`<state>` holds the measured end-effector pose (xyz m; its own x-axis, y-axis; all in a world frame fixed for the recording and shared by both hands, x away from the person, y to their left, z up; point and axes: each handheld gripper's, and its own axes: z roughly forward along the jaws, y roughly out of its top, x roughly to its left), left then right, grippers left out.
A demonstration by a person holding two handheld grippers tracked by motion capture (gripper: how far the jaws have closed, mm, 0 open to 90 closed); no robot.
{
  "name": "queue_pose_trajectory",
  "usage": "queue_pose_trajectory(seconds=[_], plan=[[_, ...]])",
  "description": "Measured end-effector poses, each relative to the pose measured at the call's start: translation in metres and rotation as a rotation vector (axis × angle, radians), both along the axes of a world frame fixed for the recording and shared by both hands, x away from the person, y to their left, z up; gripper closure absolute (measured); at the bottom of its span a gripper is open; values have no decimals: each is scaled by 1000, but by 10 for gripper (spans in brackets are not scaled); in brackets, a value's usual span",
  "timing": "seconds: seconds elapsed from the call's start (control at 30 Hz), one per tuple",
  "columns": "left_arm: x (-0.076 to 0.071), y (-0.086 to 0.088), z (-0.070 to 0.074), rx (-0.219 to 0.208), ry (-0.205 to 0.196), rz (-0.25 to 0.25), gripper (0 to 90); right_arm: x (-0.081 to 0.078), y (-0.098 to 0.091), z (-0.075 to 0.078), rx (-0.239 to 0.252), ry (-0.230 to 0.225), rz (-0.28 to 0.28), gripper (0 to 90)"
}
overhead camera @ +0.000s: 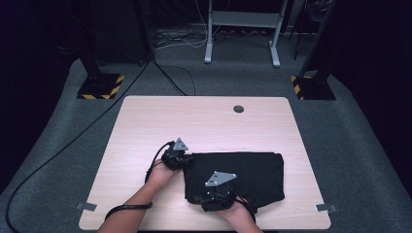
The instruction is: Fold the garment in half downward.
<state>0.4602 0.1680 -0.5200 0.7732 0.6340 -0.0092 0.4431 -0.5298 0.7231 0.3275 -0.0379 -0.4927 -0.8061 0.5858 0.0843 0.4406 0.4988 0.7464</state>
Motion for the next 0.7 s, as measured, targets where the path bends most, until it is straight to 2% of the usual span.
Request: queue_pose_trajectory(seconds=[0.7], plan=[[0,0,0,3,4,-2,793,0,39,-7,-10,20,24,399]])
